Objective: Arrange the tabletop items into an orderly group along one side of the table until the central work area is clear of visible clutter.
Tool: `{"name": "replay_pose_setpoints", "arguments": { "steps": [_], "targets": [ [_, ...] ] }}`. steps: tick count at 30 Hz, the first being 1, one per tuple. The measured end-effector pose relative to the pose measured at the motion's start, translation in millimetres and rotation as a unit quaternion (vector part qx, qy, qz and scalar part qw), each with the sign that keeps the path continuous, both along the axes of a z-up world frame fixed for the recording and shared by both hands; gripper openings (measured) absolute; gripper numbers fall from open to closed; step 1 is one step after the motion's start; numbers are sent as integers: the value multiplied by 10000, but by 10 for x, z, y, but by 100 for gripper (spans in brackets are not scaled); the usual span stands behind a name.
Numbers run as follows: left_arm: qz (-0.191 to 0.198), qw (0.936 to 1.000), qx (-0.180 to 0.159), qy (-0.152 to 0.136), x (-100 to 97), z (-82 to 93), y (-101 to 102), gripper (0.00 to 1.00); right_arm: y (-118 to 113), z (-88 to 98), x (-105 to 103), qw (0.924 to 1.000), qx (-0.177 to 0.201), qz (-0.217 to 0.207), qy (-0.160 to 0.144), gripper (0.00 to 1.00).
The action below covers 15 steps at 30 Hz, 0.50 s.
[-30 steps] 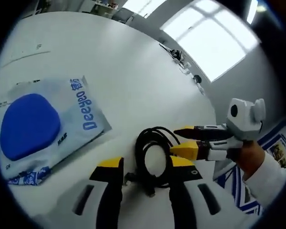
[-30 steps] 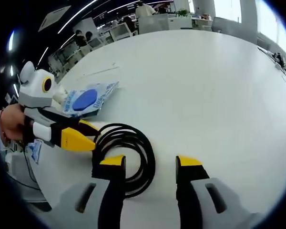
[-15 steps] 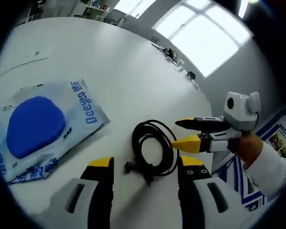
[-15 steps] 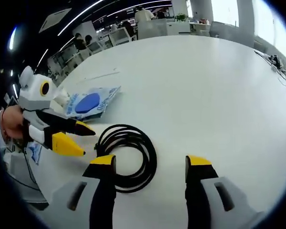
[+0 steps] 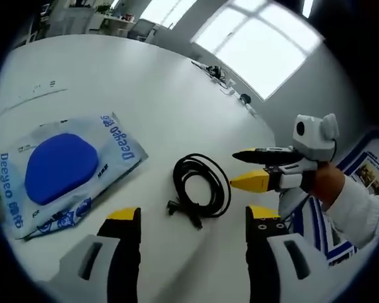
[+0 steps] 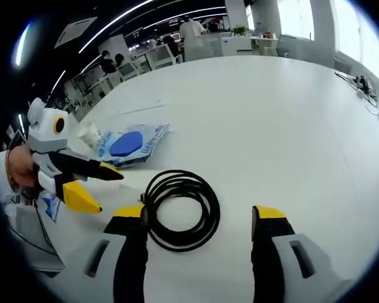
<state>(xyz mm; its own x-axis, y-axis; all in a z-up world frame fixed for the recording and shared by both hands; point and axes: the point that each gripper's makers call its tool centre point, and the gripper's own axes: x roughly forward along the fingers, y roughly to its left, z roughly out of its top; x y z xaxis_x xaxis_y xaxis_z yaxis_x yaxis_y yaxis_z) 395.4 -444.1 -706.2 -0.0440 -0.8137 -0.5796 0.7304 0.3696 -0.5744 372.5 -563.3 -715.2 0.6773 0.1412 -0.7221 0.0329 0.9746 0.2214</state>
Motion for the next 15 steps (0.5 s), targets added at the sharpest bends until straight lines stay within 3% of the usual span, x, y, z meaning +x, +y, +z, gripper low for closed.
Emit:
{"name": "replay_pose_setpoints", "arguments": {
  "steps": [15],
  "targets": [
    [-20,9990,-243,-363,-24,274,417,80,402,331,-47,9992,60,160,-362,71]
  ]
}}
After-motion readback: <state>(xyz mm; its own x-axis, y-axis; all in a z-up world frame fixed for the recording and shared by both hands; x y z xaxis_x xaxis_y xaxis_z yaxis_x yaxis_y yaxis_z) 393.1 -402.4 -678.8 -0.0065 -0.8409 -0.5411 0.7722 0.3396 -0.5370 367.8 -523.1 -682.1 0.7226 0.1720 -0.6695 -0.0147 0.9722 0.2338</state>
